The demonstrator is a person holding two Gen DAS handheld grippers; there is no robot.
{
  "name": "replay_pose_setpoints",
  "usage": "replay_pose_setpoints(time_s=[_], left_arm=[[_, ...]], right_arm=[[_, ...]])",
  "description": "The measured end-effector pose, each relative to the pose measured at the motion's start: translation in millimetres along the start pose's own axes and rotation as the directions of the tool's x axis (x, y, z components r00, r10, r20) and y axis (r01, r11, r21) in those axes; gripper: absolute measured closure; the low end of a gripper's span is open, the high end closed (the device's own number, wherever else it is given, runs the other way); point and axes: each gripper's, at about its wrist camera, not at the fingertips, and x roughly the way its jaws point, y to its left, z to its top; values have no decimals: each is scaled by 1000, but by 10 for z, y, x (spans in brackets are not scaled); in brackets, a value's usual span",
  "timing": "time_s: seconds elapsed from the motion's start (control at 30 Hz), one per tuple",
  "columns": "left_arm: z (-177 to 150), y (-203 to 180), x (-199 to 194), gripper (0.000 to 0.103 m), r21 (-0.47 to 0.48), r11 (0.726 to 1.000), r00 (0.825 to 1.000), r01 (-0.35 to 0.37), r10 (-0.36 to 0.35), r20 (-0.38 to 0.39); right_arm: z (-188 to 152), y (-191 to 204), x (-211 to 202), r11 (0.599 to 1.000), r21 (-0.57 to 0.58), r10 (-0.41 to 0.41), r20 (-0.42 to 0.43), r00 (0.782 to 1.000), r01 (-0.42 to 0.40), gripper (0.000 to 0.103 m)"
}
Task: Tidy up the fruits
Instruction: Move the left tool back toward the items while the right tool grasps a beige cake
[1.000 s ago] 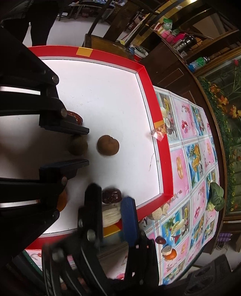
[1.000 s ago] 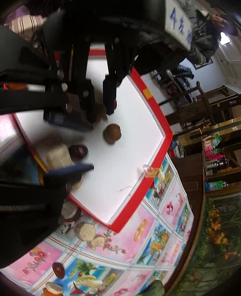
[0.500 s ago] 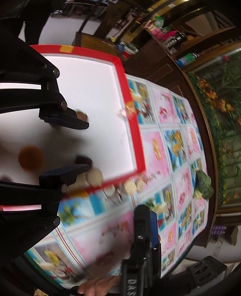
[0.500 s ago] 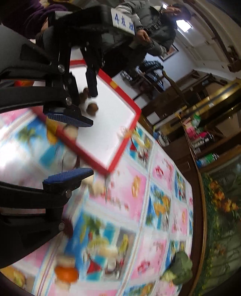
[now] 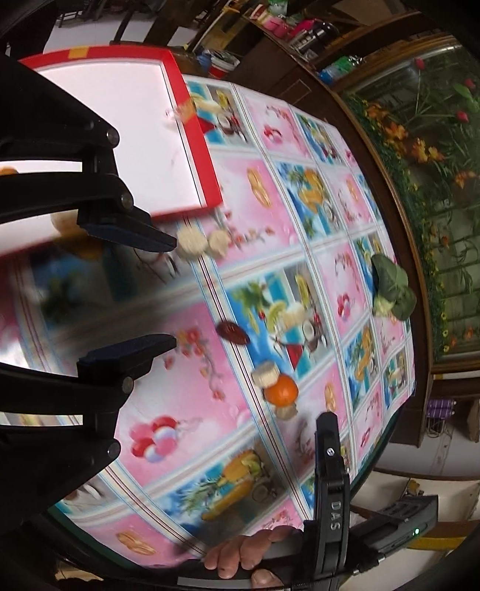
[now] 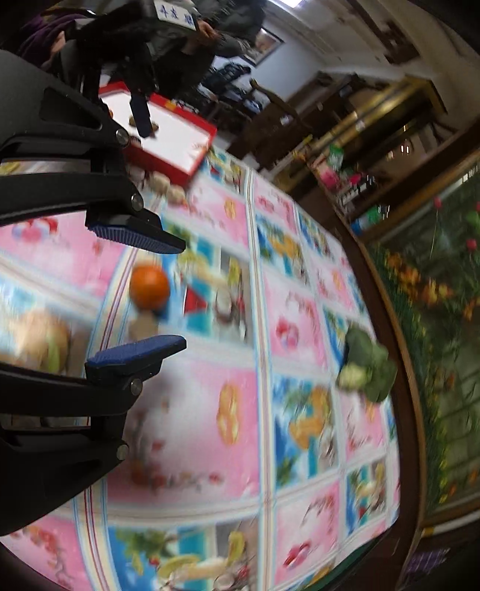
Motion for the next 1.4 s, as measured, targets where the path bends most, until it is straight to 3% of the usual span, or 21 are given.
replay_pose_setpoints(time_s=[0.27, 0.5, 0.63, 0.83, 1.0, 1.03, 1.13, 1.4], left_arm=[[61, -184, 122, 57, 3, 999, 999, 40, -40, -24], [58, -153, 176, 57, -17, 999, 998, 46, -46, -41], [51, -140, 201, 57, -26, 998, 997, 54, -55, -45], [67, -164, 248, 56, -31, 997, 996, 68, -70, -53], [104, -205, 305, 56, -39, 995, 994, 88, -90, -63], [117, -215, 319, 56, -40, 995, 994, 90, -92, -64], [155, -216, 368, 56, -55, 994, 992, 98, -102, -75], [266, -202, 524, 56, -84, 992, 990, 95, -103, -96]], right_arm=[[-14, -114, 129, 997, 9, -77, -91, 993, 78, 55], [-102, -145, 245, 988, -59, -150, -185, 971, 141, 58], [-158, -8, 268, 982, -143, -148, -187, 971, 122, 58], [-203, 92, 319, 959, -226, -206, -151, 967, 169, 59], [-280, 285, 442, 889, -355, -331, -61, 942, 290, 61], [-300, 322, 447, 881, -377, -330, -54, 942, 287, 69], [-271, 289, 428, 888, -354, -334, -58, 941, 294, 77], [-256, 272, 426, 899, -324, -334, -72, 940, 295, 77]])
